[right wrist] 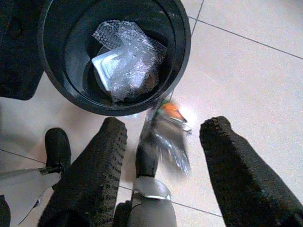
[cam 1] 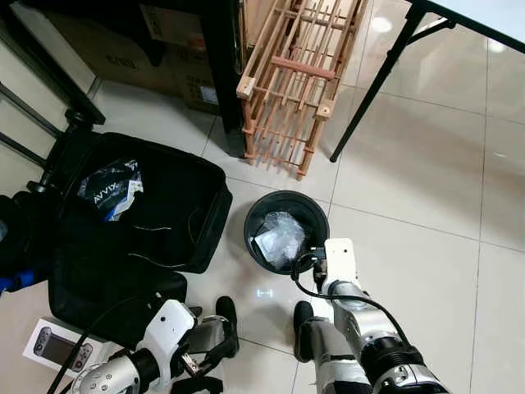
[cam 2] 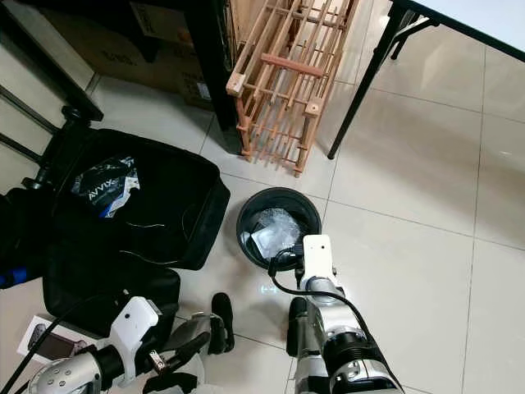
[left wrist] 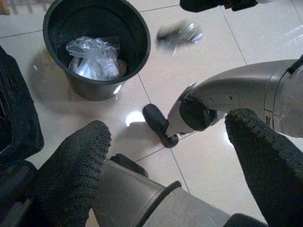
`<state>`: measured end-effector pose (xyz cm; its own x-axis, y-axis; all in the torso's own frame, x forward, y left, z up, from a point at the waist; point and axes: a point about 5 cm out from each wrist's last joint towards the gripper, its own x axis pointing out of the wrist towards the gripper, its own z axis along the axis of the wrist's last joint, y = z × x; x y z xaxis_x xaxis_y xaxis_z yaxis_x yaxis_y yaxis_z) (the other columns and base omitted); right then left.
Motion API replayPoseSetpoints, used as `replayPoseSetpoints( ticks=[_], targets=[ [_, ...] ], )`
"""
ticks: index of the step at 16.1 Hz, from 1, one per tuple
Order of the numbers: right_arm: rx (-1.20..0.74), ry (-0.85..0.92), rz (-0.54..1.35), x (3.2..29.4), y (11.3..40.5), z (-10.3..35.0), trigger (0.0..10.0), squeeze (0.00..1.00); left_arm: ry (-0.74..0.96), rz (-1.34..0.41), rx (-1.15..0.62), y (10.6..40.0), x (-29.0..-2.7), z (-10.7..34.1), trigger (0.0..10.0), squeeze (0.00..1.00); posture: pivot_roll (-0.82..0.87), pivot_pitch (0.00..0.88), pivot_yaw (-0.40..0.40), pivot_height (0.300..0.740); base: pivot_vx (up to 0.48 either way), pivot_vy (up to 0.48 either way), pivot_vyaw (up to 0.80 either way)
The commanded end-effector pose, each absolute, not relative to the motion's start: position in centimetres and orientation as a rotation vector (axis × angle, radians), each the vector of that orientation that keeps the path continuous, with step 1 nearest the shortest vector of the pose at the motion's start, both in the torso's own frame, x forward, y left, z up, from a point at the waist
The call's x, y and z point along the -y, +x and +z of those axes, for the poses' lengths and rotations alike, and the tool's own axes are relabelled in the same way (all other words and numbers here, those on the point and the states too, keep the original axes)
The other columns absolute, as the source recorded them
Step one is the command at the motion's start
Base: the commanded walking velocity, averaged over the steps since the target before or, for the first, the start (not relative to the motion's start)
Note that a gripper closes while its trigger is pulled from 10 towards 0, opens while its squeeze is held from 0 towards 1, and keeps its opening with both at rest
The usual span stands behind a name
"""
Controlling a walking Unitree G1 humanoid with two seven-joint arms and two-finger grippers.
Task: Picking trash to rubbish bin
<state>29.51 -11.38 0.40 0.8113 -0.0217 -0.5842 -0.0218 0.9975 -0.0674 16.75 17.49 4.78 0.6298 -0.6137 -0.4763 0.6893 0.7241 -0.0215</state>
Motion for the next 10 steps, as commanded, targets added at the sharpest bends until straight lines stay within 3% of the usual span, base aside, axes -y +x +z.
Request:
replayPoseSetpoints(
  ticks=[1,10],
  targets=[
    [-0.680,-0.065,-0.009,11.67,28.37,-0.92,10.0,1.00,0.148,-0.772,-0.540,15.45,-17.38,3.77,10.0,0.00,0.13,0.484,0.017,0.740,0.000,0.000,0.00],
    [-0.624,-0.099,-0.010,11.95,28.98,-0.38,10.0,1.00,0.162,-0.762,-0.549,15.90,-17.36,3.50,10.0,0.00,0.13,0.456,0.014,0.740,0.000,0.000,0.00]
  ],
)
